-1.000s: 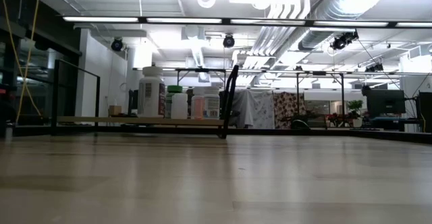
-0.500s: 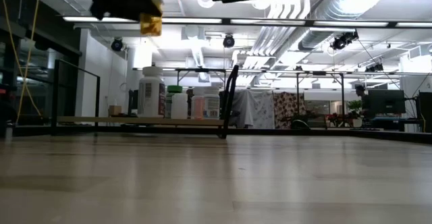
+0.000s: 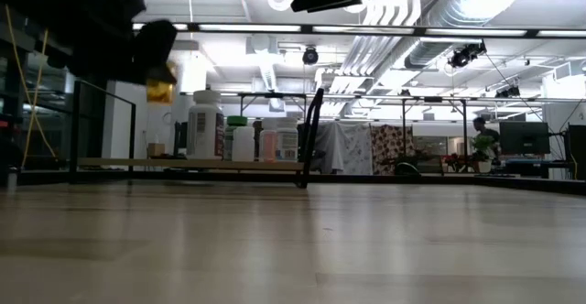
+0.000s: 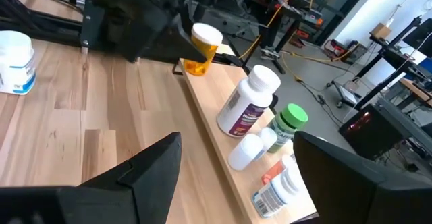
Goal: Pick and place medicine bottles onto shelf by color
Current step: Put the orange pill bottle on the shelf
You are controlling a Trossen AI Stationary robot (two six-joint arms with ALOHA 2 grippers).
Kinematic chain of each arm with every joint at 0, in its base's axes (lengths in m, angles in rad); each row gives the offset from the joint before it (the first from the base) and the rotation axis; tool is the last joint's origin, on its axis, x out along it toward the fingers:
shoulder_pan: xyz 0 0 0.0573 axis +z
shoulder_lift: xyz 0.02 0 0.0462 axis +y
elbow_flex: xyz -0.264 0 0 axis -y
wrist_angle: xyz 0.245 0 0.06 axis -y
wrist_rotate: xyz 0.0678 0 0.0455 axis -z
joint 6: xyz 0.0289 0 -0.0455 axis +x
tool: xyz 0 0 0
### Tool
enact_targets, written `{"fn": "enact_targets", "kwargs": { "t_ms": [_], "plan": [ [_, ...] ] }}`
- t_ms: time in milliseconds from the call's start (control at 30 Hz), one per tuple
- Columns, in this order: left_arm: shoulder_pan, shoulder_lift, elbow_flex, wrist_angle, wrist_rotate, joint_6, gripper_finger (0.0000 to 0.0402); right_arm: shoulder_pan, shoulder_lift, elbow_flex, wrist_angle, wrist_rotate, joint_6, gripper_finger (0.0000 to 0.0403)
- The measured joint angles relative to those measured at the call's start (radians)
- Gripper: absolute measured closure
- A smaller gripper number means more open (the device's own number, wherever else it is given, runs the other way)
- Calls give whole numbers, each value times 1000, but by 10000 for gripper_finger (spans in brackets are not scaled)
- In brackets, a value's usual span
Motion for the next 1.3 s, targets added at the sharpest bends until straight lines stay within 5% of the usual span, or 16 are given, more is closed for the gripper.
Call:
{"fn": "enact_targets", "kwargs": {
  "t_ms": [267, 567, 1300],
  "plan": [
    [145, 7, -83, 46, 13, -50, 222, 0, 0, 0, -2, -1, 8, 126],
    [245, 140, -93, 327, 42, 180, 222, 0, 0, 0, -4, -4, 16, 126],
    [360, 383, -94, 420, 12, -14, 219, 0, 0, 0, -33, -7, 48, 126]
  ]
}}
